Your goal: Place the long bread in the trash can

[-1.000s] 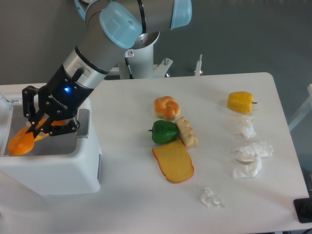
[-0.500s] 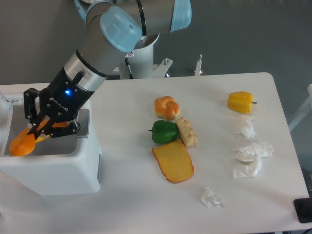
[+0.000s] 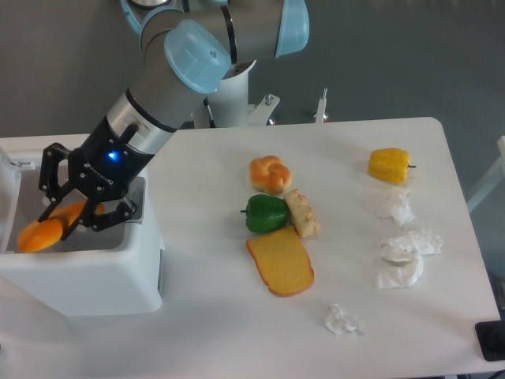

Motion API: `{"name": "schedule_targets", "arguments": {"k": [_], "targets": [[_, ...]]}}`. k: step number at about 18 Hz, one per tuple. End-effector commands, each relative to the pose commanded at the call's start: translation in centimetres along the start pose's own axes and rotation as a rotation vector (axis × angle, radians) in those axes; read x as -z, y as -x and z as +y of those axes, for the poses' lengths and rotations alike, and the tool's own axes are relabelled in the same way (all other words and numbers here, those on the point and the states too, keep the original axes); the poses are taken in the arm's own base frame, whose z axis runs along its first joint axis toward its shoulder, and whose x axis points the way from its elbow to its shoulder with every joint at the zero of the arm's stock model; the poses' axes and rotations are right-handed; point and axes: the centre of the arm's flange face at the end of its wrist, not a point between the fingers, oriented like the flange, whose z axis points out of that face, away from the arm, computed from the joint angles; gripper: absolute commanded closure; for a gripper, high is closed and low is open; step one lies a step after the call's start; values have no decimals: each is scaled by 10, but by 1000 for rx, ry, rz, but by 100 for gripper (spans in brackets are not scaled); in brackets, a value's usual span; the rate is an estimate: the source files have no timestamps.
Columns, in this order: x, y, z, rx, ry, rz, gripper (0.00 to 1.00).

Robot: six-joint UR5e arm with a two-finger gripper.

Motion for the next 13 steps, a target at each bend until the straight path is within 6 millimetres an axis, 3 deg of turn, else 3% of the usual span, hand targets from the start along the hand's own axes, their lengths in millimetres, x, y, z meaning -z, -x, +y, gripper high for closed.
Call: {"name": "schedule_targets", "arguments": {"k": [6, 7, 8, 9, 13], "targets": [[3, -1, -1, 0, -4, -3, 41], [3, 0, 0, 2, -4, -4, 34], [4, 0, -1, -4, -5, -4, 11], [6, 2, -1, 1, -7, -7, 0], [17, 10, -3, 2, -22, -22, 0]]}}
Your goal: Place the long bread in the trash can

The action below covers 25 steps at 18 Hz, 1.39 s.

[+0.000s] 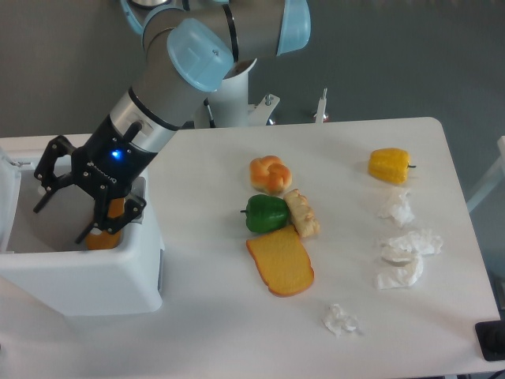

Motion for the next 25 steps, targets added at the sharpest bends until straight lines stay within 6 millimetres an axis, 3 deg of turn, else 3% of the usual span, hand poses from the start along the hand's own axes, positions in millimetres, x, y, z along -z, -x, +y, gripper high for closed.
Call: {"name": "schedule_targets", "arguments": {"k": [8, 15, 25], "targets": [[45, 18, -22, -56, -50, -96, 0], [60, 25, -17, -186, 58, -324, 0], [78, 22, -5, -538, 301, -546, 0]]}}
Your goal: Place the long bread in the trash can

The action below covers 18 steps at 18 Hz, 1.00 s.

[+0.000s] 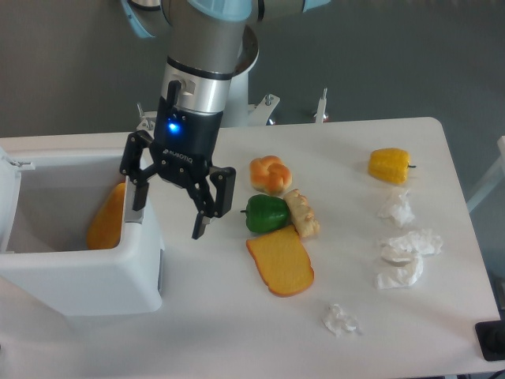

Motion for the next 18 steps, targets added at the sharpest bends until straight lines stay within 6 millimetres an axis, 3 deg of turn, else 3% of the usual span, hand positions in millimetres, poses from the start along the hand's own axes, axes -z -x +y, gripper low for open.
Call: {"name": "schedule_targets", "arguments": {"k": [9, 18], "targets": [[-3, -1, 9, -205, 130, -48, 0], [-5, 2, 13, -210, 167, -64, 0]]}}
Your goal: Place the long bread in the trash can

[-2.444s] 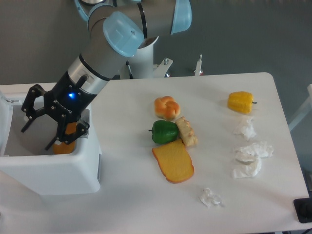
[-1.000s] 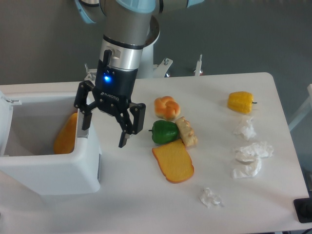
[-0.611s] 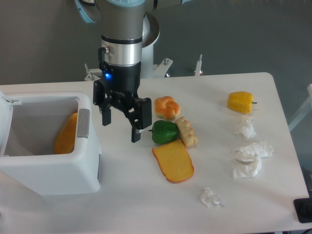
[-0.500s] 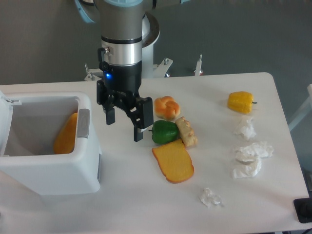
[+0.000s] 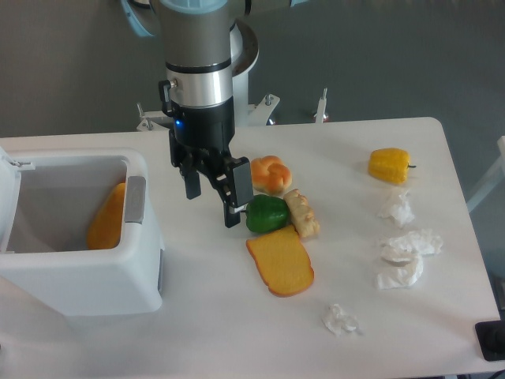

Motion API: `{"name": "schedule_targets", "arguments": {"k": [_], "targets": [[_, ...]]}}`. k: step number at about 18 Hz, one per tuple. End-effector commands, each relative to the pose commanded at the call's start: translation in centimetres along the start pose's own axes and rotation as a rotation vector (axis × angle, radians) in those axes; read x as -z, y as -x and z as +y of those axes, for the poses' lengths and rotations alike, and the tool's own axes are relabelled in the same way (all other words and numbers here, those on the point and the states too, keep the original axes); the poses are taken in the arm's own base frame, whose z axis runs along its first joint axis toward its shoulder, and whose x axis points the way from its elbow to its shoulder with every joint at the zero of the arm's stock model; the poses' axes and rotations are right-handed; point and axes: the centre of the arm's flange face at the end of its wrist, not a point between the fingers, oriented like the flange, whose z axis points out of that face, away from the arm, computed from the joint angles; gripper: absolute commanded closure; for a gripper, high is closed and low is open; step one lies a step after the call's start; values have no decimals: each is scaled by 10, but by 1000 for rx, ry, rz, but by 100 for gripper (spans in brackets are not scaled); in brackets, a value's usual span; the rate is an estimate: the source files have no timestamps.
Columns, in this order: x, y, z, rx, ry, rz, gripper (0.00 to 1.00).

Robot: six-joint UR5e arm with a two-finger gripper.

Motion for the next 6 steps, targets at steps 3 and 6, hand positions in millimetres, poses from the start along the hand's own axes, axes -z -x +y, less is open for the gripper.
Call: {"name": "schedule_targets", "arguments": {"k": [3, 6], "targets": [[-2, 0, 0, -5, 0, 0, 0], [-3, 1, 1, -5, 0, 2, 0]]}}
